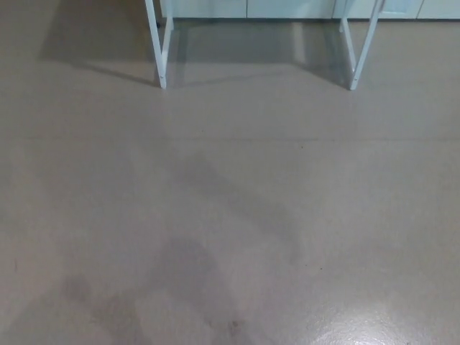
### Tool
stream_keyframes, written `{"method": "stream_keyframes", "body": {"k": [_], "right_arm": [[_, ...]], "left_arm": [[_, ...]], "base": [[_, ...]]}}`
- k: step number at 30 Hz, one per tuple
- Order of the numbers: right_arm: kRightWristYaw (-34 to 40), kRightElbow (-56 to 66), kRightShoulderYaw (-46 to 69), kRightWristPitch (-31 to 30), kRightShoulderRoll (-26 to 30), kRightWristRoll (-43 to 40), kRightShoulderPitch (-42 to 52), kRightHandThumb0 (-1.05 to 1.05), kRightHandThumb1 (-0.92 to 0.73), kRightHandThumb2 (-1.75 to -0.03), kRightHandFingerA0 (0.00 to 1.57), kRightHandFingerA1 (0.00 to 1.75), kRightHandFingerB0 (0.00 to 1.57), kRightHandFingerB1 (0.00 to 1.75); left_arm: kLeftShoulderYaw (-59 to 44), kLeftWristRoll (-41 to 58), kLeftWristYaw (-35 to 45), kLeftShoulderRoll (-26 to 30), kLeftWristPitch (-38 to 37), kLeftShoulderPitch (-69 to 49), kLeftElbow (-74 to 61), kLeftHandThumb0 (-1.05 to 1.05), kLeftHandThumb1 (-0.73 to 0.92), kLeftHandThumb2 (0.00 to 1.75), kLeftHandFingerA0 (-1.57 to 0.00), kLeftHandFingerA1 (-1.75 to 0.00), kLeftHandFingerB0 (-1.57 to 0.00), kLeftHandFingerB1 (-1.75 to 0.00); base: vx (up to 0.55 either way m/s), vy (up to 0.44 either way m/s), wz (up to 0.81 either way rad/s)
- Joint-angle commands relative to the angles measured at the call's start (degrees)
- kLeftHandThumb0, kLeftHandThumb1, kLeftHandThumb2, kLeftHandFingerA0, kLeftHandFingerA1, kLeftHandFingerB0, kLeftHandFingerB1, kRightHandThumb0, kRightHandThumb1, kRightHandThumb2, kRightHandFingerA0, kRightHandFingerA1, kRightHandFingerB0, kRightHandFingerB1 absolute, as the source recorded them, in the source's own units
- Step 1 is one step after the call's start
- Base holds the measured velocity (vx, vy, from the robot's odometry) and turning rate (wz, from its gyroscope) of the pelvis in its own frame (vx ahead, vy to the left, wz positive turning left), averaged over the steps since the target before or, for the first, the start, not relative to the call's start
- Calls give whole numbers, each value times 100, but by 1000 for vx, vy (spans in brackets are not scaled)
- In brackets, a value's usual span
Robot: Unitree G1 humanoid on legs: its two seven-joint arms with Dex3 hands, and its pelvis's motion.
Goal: The robot picks up a bottle from a person using its left hand and walk towards the table in frontand put the bottle on the table.
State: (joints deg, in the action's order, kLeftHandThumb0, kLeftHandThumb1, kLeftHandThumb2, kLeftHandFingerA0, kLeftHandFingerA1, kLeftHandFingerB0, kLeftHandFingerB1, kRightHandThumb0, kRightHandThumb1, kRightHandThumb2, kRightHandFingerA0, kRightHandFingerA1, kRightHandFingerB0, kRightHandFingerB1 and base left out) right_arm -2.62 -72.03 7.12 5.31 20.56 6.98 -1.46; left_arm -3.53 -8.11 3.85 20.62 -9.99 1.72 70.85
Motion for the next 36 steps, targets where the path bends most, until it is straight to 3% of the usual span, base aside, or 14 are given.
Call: {"method": "stream_keyframes", "body": {"k": [1,2,6,7,11,12,14,15,20,21,23,28,32,36], "right_arm": [[56,-59,37,70,15,-101,57,-37,-69,-61,70,53,57,44],[48,-63,35,73,10,-107,46,-36,-68,-60,69,52,59,44],[-22,-88,29,82,-5,-133,11,-37,-69,-60,68,50,57,43],[-42,-107,14,84,1,-122,-3,-36,-68,-60,72,54,57,44],[-31,-118,-68,123,26,-46,-23,-35,-68,-59,69,50,58,42],[-54,-101,-36,90,16,-96,-38,-36,-67,-59,69,50,57,42],[-96,-107,-13,109,17,-131,-41,-35,-68,-58,69,50,57,42],[-100,-97,-79,163,40,-64,-18,-36,-69,-59,70,50,58,43],[-126,-61,-149,159,45,-50,37,-37,-68,-59,71,52,59,43],[-141,-70,-202,177,49,-13,53,-37,-69,-58,68,50,58,42],[-154,-70,-225,146,39,-29,70,-38,-69,-59,68,49,59,43],[-231,-18,-262,194,46,-66,185,-35,-69,-60,63,49,55,42],[-162,-179,-297,151,39,-10,48,-35,-69,-60,66,50,58,43],[-168,-103,-371,184,48,39,53,-37,-70,-61,65,49,56,42]], "left_arm": [[40,-22,-27,110,-271,-48,110,-23,47,92,-33,-61,-11,-49],[40,-12,-24,109,-292,-60,116,-27,65,59,-49,-52,-23,-35],[86,-48,-70,118,-282,-41,146,-29,64,59,-47,-51,-24,-36],[96,-52,-107,109,-267,-31,158,-23,46,92,-41,-65,-13,-51],[168,-98,-146,121,-310,-35,165,-23,46,92,-40,-65,-13,-51],[171,-85,-141,128,-339,-60,144,-32,65,62,-47,-55,-23,-38],[179,-74,-141,127,-323,-39,155,-33,65,62,-46,-55,-23,-39],[155,-33,-127,114,-282,-34,158,-24,47,93,-36,-62,-11,-50],[85,46,-196,72,-457,-149,93,-25,44,90,-33,-61,-7,-48],[20,108,-197,50,-601,-208,63,-33,58,57,-33,-46,-17,-32],[-224,371,-18,-59,-869,-329,-101,-46,42,67,-27,-48,-11,-37],[-390,1003,1228,-363,-1965,-992,-1642,-56,37,70,-7,-45,-6,-20],[57,1887,2326,-428,-1533,-1921,-4602,-53,35,76,-4,-34,-3,-22],[532,2138,2518,-136,-1215,-2442,-6635,-51,32,75,0,-28,0,-18]], "base": [[0,0,0],[0,0,0],[0,0,0],[0,0,0],[0,0,0],[0,0,0],[0,0,0],[0,0,0],[0,0,0],[0,0,0],[0,0,0],[0,0,0],[0,0,0],[0,0,0]]}}
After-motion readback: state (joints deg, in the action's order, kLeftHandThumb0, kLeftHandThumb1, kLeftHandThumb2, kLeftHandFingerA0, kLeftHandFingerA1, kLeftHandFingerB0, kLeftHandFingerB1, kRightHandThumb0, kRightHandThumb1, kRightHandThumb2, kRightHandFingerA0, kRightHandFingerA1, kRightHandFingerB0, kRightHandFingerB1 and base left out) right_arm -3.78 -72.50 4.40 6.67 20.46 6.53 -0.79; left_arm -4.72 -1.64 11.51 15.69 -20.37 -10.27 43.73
